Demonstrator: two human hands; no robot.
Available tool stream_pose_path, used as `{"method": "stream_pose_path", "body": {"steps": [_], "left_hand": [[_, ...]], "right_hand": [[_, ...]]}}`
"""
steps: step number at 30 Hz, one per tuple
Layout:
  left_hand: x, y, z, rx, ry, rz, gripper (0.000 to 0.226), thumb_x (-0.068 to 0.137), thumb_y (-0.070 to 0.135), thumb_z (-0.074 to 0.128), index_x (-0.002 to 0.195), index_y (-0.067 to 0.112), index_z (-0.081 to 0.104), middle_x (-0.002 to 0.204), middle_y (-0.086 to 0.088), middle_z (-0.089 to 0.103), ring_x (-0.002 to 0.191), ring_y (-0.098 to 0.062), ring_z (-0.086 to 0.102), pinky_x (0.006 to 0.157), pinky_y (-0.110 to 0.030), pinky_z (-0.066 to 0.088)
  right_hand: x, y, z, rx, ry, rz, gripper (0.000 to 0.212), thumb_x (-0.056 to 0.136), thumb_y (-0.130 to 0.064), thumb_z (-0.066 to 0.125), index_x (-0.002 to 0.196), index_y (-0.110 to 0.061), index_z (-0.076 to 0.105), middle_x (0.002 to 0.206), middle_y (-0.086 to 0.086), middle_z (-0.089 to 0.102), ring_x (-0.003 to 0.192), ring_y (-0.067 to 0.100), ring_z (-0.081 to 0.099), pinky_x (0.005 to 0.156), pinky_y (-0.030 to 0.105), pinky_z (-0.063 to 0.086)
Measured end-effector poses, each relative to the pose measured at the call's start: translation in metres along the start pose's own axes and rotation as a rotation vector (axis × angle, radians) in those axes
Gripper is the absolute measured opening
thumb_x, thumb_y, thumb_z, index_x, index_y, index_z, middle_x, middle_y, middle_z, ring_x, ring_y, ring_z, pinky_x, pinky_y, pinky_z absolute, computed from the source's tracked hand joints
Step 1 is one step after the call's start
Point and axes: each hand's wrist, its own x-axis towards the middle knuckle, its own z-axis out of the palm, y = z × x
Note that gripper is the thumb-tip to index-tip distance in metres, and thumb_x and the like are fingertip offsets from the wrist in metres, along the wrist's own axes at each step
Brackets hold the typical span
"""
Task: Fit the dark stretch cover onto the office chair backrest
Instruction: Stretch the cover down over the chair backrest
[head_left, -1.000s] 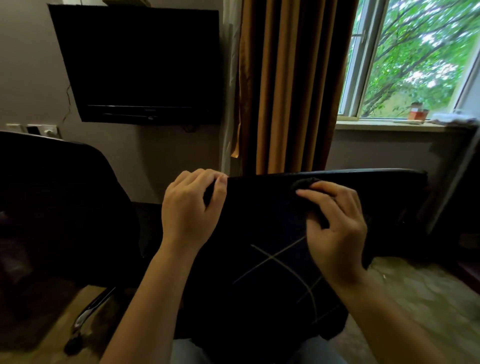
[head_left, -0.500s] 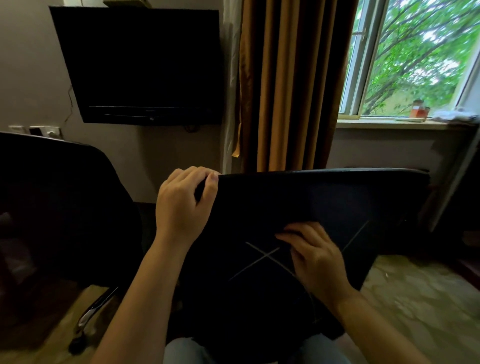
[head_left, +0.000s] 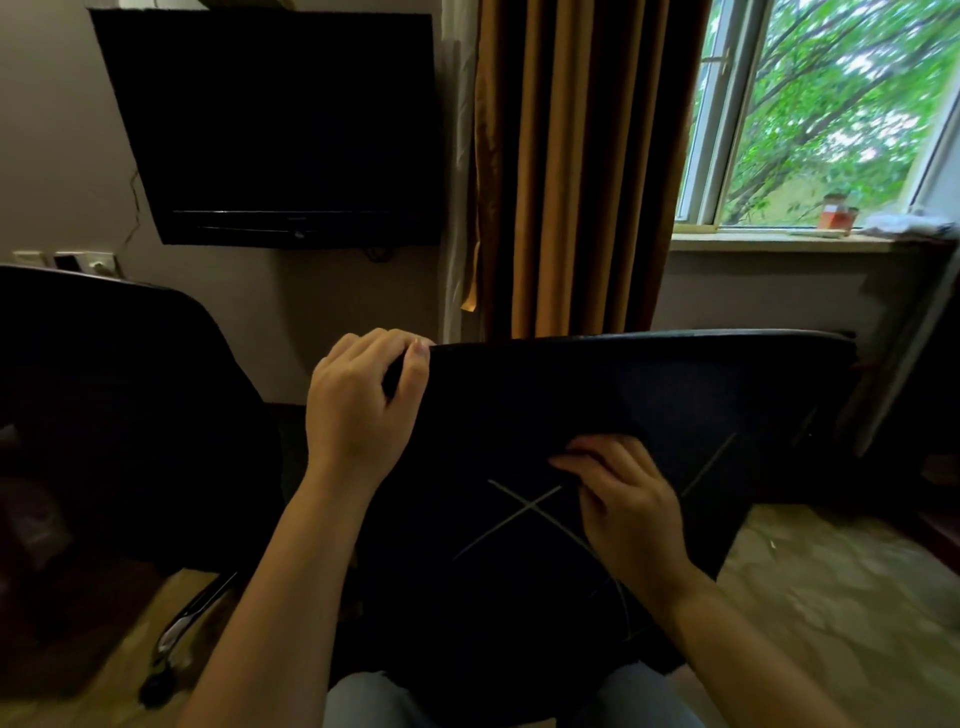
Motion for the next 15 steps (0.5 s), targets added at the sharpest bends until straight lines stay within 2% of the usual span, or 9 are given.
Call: {"method": "stream_pose_path", "body": {"steps": [4,8,11,15], "left_hand": [[-0.002,0.001,0.000,0.008,-0.012,0.000,0.037,0.098,0.034,0.037,0.092,0.016,0.069,0.082,0.010,0.064,0.075,0.002,0.045,0.067,-0.023,0.034],[-0.001,0.003,0.000,0.010,0.002,-0.005,0.036,0.098,0.033,0.037,0.091,0.017,0.068,0.082,0.013,0.061,0.074,0.002,0.044,0.067,-0.024,0.034],[-0.001,0.004,0.000,0.013,0.014,-0.006,0.037,0.098,0.033,0.037,0.091,0.016,0.069,0.082,0.017,0.057,0.075,0.001,0.045,0.068,-0.025,0.034],[-0.002,0.004,0.000,0.041,0.029,-0.009,0.036,0.098,0.032,0.037,0.090,0.016,0.069,0.081,0.018,0.055,0.074,0.000,0.045,0.067,-0.023,0.032]], "right_hand": [[-0.012,0.007,-0.007,0.020,-0.056,0.027,0.029,0.084,-0.005,0.049,0.093,-0.012,0.075,0.100,0.000,0.067,0.097,0.015,0.056,0.083,0.018,0.046],[0.021,0.004,-0.033,0.026,0.139,0.119,0.023,0.082,-0.001,0.054,0.095,-0.005,0.073,0.100,0.008,0.064,0.096,0.020,0.056,0.092,0.014,0.039],[0.045,-0.005,-0.043,0.023,0.258,0.163,0.026,0.076,0.011,0.064,0.095,-0.004,0.073,0.099,0.009,0.064,0.097,0.019,0.055,0.094,0.014,0.039],[0.041,-0.020,-0.030,0.055,0.186,0.098,0.027,0.076,0.008,0.067,0.099,-0.006,0.073,0.103,0.008,0.063,0.100,0.017,0.055,0.091,0.016,0.042]]}}
